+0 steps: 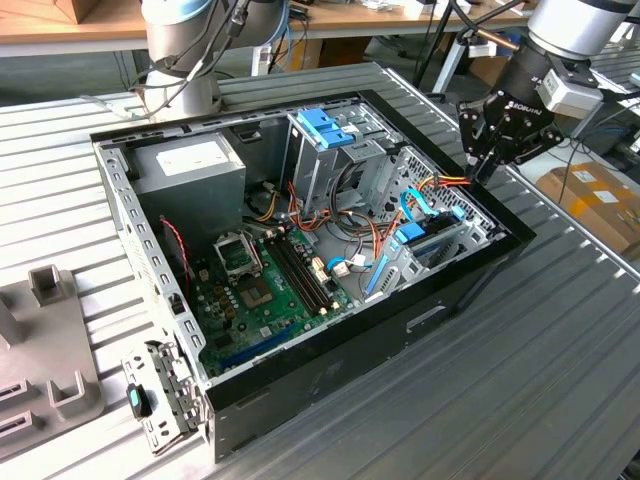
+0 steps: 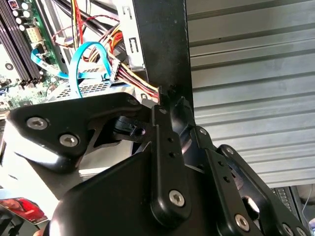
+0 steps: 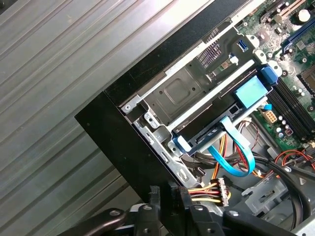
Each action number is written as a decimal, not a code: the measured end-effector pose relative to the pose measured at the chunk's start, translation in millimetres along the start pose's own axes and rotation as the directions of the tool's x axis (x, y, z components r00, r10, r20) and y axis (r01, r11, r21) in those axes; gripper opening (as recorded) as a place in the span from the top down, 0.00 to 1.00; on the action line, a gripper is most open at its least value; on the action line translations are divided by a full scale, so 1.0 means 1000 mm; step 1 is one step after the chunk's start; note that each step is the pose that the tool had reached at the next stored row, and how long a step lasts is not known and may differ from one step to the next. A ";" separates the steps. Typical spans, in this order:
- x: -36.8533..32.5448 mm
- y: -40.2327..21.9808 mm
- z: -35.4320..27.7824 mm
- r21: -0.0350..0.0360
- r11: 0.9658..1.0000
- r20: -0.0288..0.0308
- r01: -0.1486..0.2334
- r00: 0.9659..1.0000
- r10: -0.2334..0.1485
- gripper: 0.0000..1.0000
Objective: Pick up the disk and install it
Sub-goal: 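Insert the second disk wire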
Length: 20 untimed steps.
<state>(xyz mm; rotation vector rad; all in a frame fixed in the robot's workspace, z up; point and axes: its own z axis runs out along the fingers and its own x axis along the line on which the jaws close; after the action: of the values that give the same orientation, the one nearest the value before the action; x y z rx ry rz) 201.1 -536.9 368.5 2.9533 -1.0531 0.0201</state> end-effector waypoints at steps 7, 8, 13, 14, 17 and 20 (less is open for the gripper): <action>-0.0030 0.0005 0.0003 0.000 1.000 0.000 0.000 1.000 0.000 0.73; -0.0030 0.0005 0.0009 -0.001 1.000 -0.001 0.000 1.000 0.000 0.73; -0.0031 0.0005 0.0013 -0.001 1.000 -0.001 0.000 1.000 0.000 0.73; -0.0031 0.0005 0.0013 -0.001 1.000 -0.001 0.000 1.000 0.000 0.73; -0.0031 0.0005 0.0013 -0.001 1.000 -0.001 0.000 1.000 0.000 0.73; -0.0031 0.0005 0.0014 -0.001 1.000 -0.001 0.000 1.000 0.000 0.73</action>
<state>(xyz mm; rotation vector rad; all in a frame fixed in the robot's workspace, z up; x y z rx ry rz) 198.4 -535.3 367.1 2.9525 -1.0525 0.0206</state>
